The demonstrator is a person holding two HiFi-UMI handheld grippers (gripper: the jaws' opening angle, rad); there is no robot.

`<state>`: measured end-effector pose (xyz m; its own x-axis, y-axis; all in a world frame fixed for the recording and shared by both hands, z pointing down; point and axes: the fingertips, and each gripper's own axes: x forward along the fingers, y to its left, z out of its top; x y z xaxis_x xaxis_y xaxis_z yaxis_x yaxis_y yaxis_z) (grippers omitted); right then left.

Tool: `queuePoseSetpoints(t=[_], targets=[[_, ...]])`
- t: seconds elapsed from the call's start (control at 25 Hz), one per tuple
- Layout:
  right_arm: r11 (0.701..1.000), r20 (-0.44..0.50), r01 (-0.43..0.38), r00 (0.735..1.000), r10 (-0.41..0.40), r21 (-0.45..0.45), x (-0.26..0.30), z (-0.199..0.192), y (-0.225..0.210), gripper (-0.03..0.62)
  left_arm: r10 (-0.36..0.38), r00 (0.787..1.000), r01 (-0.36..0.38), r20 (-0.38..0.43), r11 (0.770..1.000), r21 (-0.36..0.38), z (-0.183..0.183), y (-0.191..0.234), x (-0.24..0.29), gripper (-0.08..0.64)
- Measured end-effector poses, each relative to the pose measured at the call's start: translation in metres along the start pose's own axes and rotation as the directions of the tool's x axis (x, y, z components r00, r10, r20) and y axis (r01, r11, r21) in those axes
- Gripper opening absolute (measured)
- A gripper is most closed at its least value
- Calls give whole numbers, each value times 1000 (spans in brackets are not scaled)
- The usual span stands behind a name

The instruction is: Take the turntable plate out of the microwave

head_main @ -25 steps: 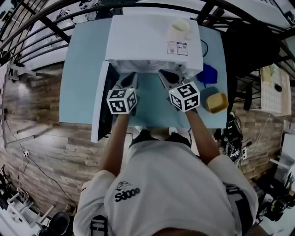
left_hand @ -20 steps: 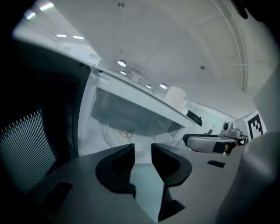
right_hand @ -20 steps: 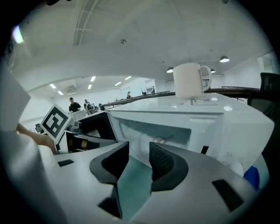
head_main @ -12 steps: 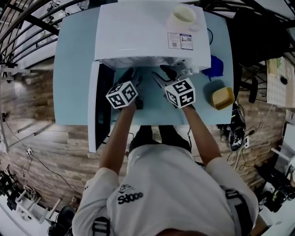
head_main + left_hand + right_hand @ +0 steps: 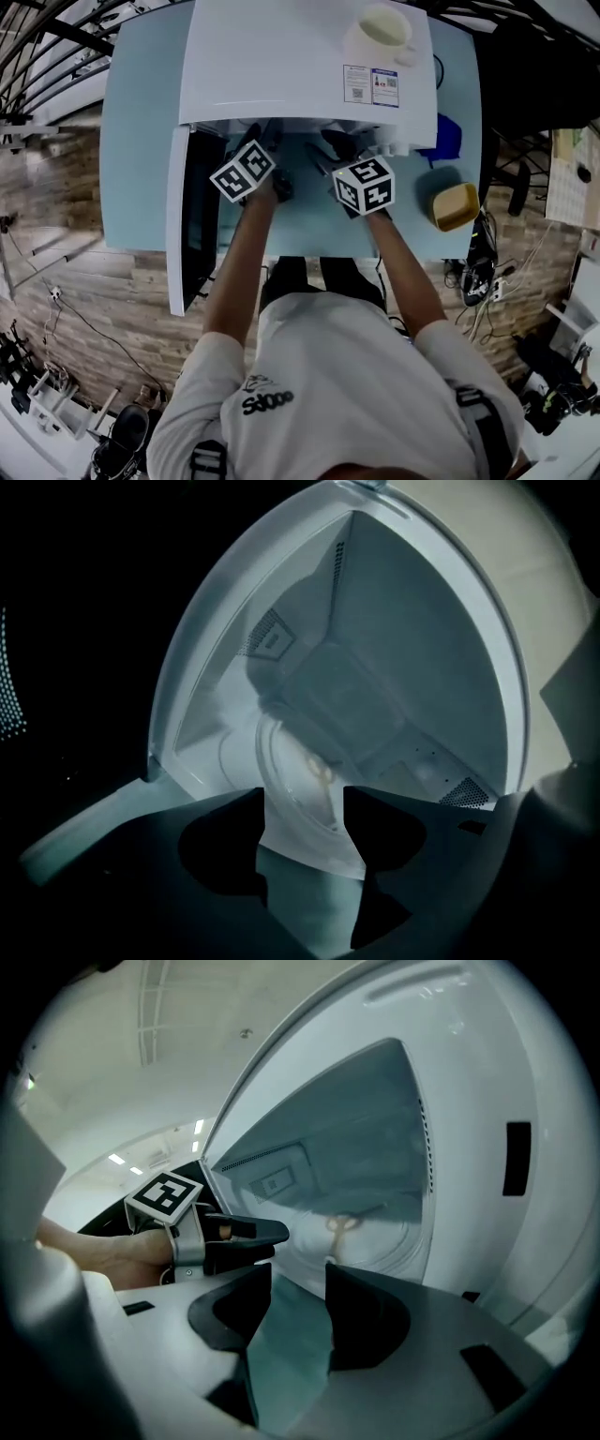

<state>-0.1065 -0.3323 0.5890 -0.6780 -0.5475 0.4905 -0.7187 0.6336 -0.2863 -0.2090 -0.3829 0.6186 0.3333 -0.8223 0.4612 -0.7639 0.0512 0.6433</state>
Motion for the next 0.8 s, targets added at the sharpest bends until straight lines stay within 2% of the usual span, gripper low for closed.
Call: queuePoseSetpoints(t=[0.16, 0.24, 0.36, 0.44, 0.64, 0.72, 0.8], targets=[[1000, -4, -4, 1000, 4, 22, 0, -2, -3, 163, 14, 1000, -13, 16, 997, -82, 3, 1, 8, 255], [999, 2, -7, 1000, 7, 52, 2, -2, -6, 163, 15, 999, -10, 31, 989, -148, 4, -1, 11, 255], [992, 15, -22, 1000, 21, 126, 6, -4, -6, 163, -2, 998, 18, 56, 957, -291, 6, -2, 14, 253], [986, 17, -30, 999, 28, 163, 9, -5, -5, 163, -17, 998, 39, 65, 934, -354, 5, -3, 15, 253], [970, 12, -54, 999, 53, 238, 18, -12, 1, 163, -60, 994, 96, 94, 889, -448, 2, 3, 10, 179], [962, 1, -45, 999, 46, 268, 24, -15, -1, 163, -68, 992, 109, 106, 885, -452, 4, 2, 9, 164], [951, 0, -40, 999, 42, 307, 29, -17, -3, 163, -75, 991, 114, 106, 893, -434, 3, -1, 8, 156]])
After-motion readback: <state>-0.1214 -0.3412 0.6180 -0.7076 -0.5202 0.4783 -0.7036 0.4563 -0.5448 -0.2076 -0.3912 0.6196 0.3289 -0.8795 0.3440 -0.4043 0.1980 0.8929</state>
